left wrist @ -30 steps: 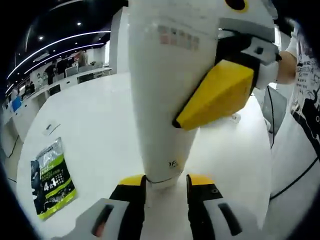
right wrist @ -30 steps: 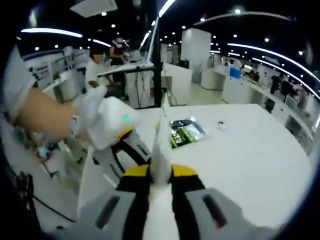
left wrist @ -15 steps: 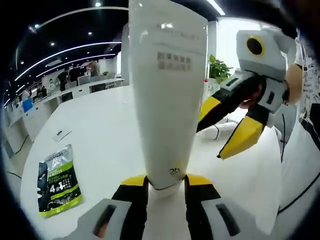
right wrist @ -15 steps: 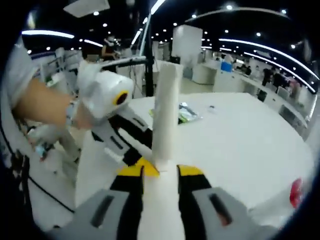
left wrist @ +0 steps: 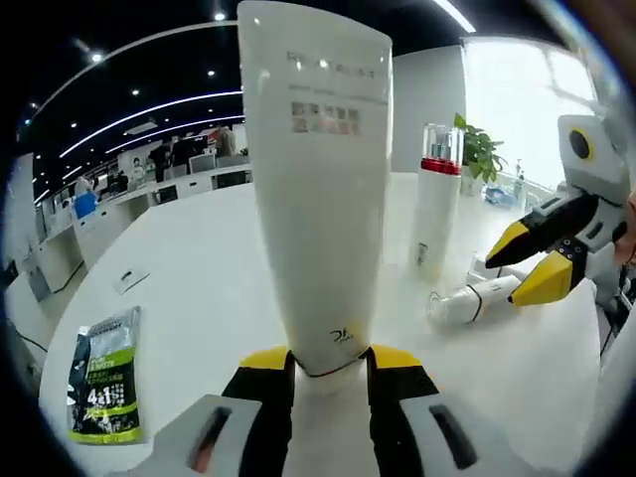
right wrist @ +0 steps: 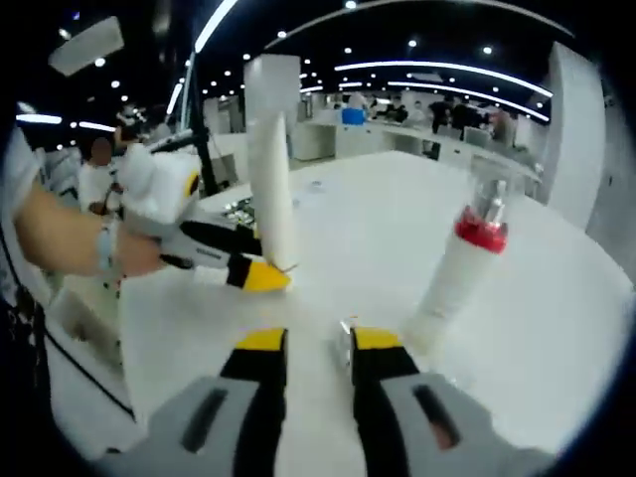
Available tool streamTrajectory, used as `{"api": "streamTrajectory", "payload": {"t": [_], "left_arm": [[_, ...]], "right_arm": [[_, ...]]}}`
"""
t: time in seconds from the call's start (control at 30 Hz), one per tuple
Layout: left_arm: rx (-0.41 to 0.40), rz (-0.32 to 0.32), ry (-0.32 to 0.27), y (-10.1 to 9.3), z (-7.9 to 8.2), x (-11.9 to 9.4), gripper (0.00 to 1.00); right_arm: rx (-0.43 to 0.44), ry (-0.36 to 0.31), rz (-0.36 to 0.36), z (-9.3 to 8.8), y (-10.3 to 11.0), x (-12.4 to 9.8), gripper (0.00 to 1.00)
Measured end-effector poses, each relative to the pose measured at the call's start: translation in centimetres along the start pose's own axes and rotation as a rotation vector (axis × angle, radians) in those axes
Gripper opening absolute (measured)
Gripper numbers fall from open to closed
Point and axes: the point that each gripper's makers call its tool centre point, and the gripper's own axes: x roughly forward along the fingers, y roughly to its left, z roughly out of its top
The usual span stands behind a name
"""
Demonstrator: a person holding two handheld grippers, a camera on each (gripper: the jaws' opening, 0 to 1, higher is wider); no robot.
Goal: Arrange the skincare products in the storage area until every visible bottle or jar stands upright without overlapping.
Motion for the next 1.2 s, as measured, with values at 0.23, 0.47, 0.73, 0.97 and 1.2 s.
{"api": "streamTrajectory", "payload": {"t": [0.23, 0.47, 0.73, 0.97, 1.2], "left_arm": [[0.005, -0.016, -0.001, -1.5, 1.5, 2.9, 0.29], [0.012, -0.031, 0.016, -2.9, 2.6, 5.0, 0.29], [0.023, -0.024, 0.031, -4.4, 3.2, 6.3, 0.29], [0.036, -0.012, 0.043, -5.4, 3.6, 7.0, 0.29], [0.033, -0.004, 0.045, -5.7, 3.7, 7.2, 0.29]], "right_arm": [[0.013, 0.014, -0.074, -1.4, -1.4, -1.2, 0.22], [0.071, 0.016, -0.146, -2.3, -4.0, -2.1, 0.22], [0.119, -0.022, -0.186, -0.2, -8.8, -1.1, 0.22], [0.123, 0.007, -0.150, 0.2, -9.5, 1.2, 0.22], [0.067, 0.038, -0.153, -0.4, -8.8, 2.1, 0.18]]}}
